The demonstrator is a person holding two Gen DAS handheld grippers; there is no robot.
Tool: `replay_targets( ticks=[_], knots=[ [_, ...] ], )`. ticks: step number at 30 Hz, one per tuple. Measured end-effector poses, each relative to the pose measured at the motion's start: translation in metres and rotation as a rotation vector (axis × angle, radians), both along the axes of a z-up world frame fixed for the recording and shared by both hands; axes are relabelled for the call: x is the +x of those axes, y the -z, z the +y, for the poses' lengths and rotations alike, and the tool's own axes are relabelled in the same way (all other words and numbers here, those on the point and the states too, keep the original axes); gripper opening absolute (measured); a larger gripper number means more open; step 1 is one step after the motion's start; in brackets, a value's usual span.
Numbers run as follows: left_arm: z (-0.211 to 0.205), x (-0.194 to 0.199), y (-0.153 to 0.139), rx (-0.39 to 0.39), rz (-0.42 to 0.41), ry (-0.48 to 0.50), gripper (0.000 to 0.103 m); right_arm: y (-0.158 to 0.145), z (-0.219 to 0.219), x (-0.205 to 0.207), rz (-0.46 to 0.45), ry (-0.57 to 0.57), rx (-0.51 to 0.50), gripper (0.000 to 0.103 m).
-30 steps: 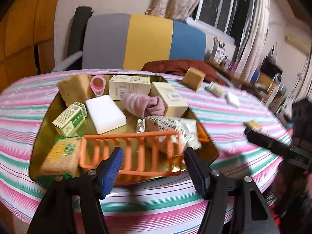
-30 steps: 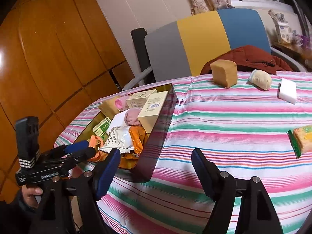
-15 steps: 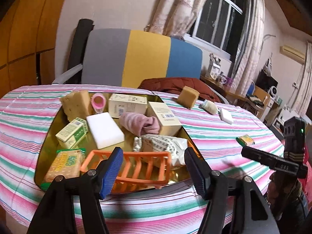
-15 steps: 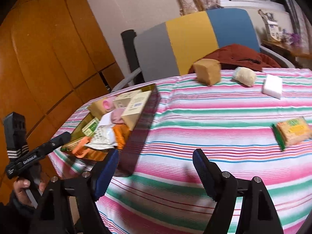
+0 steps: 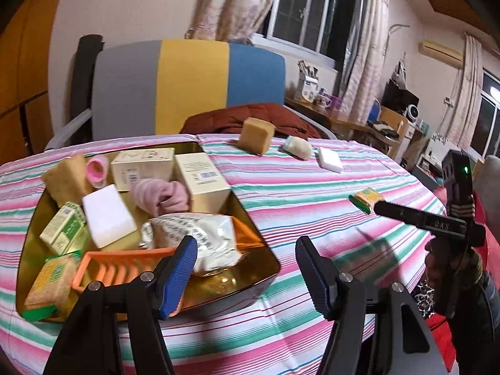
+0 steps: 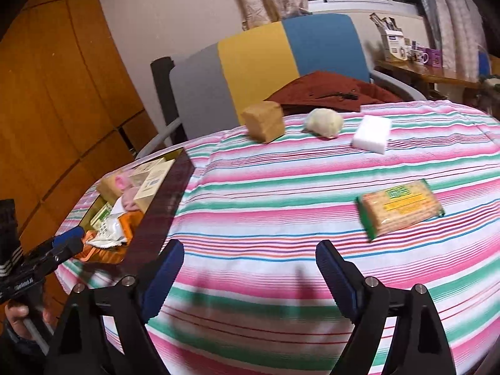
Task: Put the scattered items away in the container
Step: 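Move both grippers back toward the yellow sponge and white foam block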
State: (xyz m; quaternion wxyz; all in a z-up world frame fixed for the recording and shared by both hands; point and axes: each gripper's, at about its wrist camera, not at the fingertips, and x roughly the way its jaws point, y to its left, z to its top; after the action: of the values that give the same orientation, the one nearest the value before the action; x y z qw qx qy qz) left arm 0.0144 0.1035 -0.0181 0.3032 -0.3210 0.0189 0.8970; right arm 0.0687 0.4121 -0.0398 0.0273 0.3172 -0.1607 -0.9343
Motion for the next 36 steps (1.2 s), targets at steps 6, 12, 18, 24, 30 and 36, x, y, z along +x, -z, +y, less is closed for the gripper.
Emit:
replay_targets(
  ticks=[6,12,18,24,30,36],
  knots=[
    [0.02,-0.006,0.003,-0.011,-0.04,0.035,0.067,-0.001,0.019,-0.004,-0.009,0.027,0.014,0.088],
    [0.039,-0.011,0.005,-0.051,-0.045,0.065,0.067,0.001,0.04,-0.008,-0.031,0.06,0.031,0.088],
    [0.054,-0.013,-0.002,-0.07,-0.035,0.1,0.067,-0.007,0.065,-0.012,-0.047,0.09,0.059,0.088],
    [0.07,-0.03,-0.024,-0.067,-0.046,0.125,0.067,-0.015,0.076,-0.033,-0.069,0.086,0.109,0.088],
    [0.089,-0.065,-0.05,-0.04,-0.094,0.118,0.067,-0.029,0.075,-0.07,-0.067,0.028,0.156,0.088],
    [0.109,-0.097,-0.059,-0.096,-0.089,0.097,0.069,-0.034,0.096,-0.104,-0.083,0.021,0.146,0.088]
  ],
)
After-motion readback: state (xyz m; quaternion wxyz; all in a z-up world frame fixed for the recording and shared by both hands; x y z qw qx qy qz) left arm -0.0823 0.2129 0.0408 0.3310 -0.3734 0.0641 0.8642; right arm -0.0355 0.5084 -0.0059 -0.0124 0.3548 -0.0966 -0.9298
